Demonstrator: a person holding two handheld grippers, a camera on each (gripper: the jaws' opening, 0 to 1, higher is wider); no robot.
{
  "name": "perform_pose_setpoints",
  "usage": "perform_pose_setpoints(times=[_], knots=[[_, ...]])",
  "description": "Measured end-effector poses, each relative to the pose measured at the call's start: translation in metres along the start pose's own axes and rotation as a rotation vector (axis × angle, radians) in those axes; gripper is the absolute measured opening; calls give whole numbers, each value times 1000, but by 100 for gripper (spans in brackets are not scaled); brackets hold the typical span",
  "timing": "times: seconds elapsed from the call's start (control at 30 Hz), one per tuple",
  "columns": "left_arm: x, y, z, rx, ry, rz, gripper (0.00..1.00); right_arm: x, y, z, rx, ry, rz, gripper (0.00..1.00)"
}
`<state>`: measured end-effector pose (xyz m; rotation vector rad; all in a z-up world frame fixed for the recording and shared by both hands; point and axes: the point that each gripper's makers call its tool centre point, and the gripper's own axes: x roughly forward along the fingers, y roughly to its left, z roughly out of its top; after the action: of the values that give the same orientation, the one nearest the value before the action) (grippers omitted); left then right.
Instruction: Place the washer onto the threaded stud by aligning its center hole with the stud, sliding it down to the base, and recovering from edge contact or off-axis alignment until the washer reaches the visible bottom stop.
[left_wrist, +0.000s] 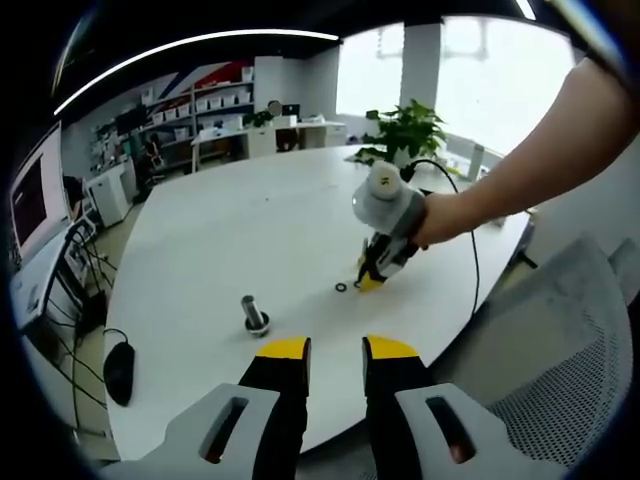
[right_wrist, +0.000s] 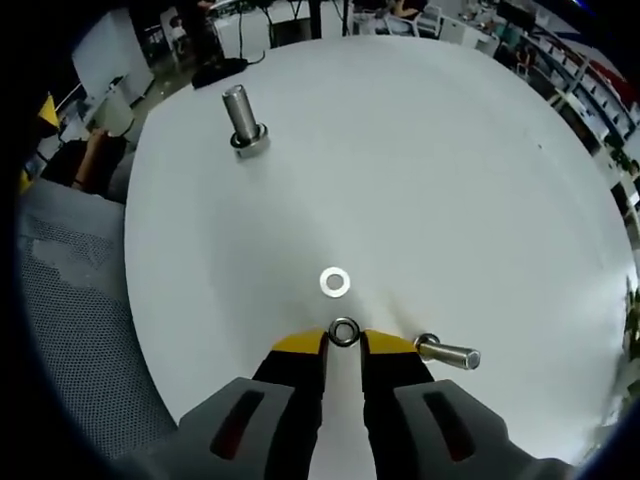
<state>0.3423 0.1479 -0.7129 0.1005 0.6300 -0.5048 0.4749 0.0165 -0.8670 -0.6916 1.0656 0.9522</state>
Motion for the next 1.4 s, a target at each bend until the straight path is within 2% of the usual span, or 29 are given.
perform_pose_setpoints(times=[0.2, 0.27, 0.3, 0.33, 0.37, 0.4, 0.5, 0.63, 0.67, 0.8, 0.87, 0.97, 1.2, 1.4], knots=[[0, 0, 0, 0, -1, 1, 18, 1, 2, 0, -51, 40, -10, 15], [0, 0, 0, -1, -1, 2, 18, 1, 3, 0, -72, 73, -11, 12], [0, 0, 0, -1, -2, 1, 18, 1, 1, -6, -93, 136, -24, 3], [0, 0, 0, 0, -1, 1, 18, 7, 0, 0, -153, 119, -14, 3], [0, 0, 0, 1, 0, 1, 18, 9, 0, -1, -171, 140, -11, 3], [0, 0, 0, 4, 2, 0, 18, 5, 2, -1, -171, 175, -18, 3], [-1, 0, 0, 1, 0, 3, 18, 0, 6, 2, -188, 204, -10, 3], [-1, 1, -1, -2, -1, 3, 18, 3, 3, -2, -185, 188, -5, 4], [-1, 0, 0, -1, -1, 2, 18, 2, 4, -1, -160, 171, -5, 5], [-1, 0, 0, -3, -3, -2, 18, 0, 11, 0, 31, 114, 69, 12], [-1, -1, 0, -2, -3, -4, 18, 1, 7, -1, 8, 111, 63, 13], [0, -1, 0, -1, -4, -7, 18, 1, 11, 0, -102, 116, 36, 14], [0, -1, 0, 0, -2, -8, 18, 5, 14, 13, -109, 98, 44, 18], [0, -1, 0, -2, -3, -8, 18, 6, 14, 13, -143, 114, 56, 18]])
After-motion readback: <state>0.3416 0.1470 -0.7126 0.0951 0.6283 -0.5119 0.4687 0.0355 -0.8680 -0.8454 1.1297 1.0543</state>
